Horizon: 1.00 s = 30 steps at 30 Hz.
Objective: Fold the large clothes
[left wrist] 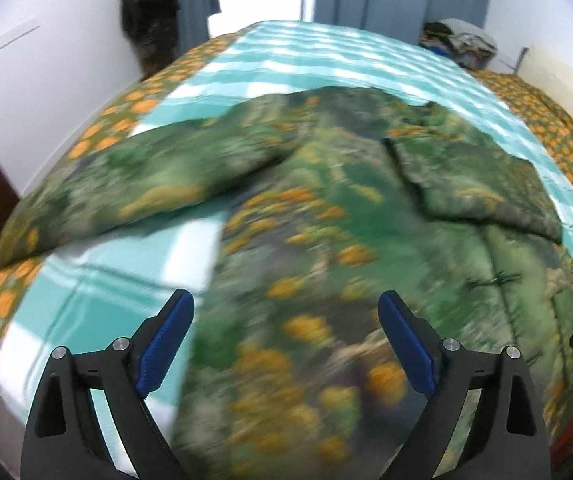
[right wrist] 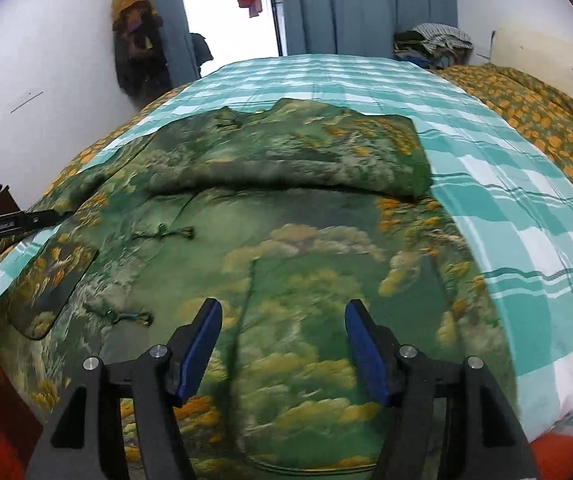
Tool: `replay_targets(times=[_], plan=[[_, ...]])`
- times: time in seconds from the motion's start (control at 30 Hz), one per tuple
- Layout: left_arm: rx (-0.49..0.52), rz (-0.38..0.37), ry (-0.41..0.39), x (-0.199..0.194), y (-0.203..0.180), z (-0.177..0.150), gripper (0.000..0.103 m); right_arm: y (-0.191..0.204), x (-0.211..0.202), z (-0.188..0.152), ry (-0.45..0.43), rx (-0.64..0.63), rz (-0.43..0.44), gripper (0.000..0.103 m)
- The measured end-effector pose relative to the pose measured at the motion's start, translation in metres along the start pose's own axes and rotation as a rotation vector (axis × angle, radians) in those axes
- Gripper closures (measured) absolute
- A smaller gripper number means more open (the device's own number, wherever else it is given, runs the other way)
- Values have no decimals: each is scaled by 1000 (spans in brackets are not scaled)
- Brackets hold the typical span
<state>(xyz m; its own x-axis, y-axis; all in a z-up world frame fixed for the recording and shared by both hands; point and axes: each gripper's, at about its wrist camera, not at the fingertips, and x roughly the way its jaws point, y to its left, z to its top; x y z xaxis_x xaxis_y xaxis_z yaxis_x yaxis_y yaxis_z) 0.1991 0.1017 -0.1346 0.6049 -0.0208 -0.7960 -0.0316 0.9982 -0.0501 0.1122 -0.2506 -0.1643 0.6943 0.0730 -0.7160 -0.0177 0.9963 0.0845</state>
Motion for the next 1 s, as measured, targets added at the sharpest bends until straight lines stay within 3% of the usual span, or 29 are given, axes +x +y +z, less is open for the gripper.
replay_targets(times=[0.17, 0.53, 0.77, 1.0], plan=[[-79, 22, 7, -5, 37, 1, 9, 12, 4, -4, -2, -34, -4, 38], [-444, 1, 27, 25, 146, 13, 9, 14, 4, -10, 7, -53, -19, 38], [-844, 6, -23, 61, 237, 29, 9, 20, 12, -14, 25, -79, -26, 38], [-1052, 17, -37, 92, 277, 27, 9, 21, 18, -16, 31, -85, -20, 37]])
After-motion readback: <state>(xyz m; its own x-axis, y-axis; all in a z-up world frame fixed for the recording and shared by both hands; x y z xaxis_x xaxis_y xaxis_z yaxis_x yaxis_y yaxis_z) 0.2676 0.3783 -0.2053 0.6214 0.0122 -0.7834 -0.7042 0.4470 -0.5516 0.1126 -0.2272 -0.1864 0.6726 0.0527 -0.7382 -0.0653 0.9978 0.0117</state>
